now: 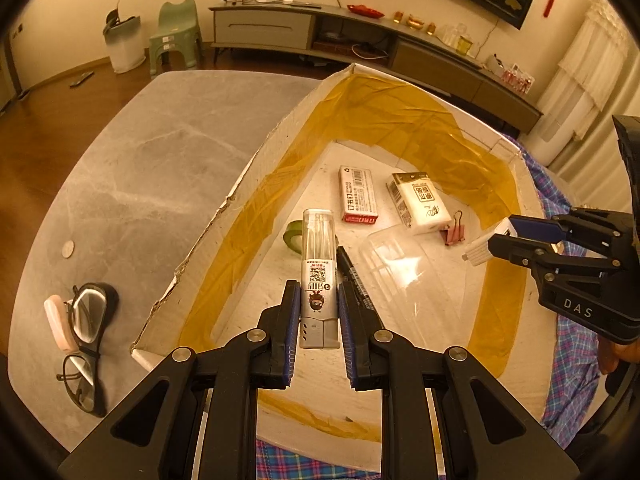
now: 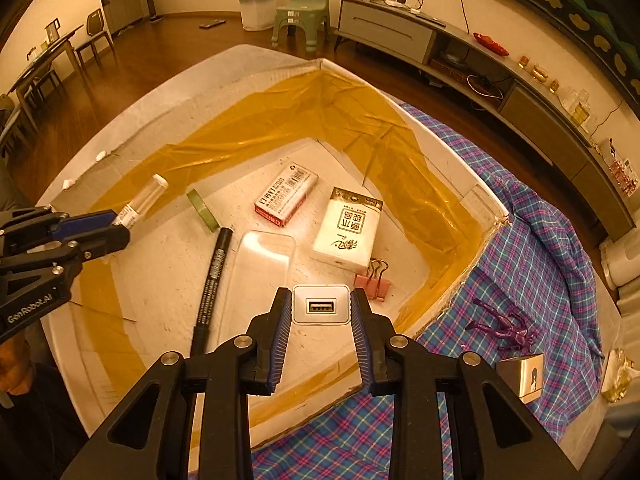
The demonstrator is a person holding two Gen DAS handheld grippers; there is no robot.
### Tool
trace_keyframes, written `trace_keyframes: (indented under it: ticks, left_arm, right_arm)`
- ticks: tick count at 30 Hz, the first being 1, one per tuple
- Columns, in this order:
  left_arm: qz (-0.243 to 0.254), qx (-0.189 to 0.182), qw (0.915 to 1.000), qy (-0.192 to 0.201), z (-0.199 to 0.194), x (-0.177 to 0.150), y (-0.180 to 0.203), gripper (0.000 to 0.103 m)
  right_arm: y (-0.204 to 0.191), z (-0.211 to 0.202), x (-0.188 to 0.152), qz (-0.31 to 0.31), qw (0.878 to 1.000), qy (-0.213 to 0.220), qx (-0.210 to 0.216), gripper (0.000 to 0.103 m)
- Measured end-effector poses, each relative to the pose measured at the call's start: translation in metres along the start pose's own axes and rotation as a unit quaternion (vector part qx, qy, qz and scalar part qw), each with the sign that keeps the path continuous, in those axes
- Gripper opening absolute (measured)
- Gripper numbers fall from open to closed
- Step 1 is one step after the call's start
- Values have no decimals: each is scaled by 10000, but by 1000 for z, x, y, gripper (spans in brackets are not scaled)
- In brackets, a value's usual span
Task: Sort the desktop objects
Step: 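Open the left tool to drop the tube while the right tool drops the charger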
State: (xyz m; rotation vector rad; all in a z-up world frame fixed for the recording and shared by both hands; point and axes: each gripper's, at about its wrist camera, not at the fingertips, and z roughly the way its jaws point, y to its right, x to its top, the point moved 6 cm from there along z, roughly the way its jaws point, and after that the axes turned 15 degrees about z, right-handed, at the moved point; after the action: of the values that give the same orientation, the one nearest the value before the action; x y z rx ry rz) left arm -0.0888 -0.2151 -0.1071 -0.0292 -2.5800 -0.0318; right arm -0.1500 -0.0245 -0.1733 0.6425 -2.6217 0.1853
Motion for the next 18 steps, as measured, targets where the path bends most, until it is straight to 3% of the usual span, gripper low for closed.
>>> trace_keyframes:
  ticks: [8, 18]
  left_arm:
    - [-8, 135, 9999, -40, 2, 0, -2, 21]
    - [-44, 51, 10000, 13, -3, 0, -1, 25]
  right_arm:
    - [3, 2, 2, 16, 10000, 7, -59, 31]
    - [5, -1, 1, 97, 9999, 14, -118, 32]
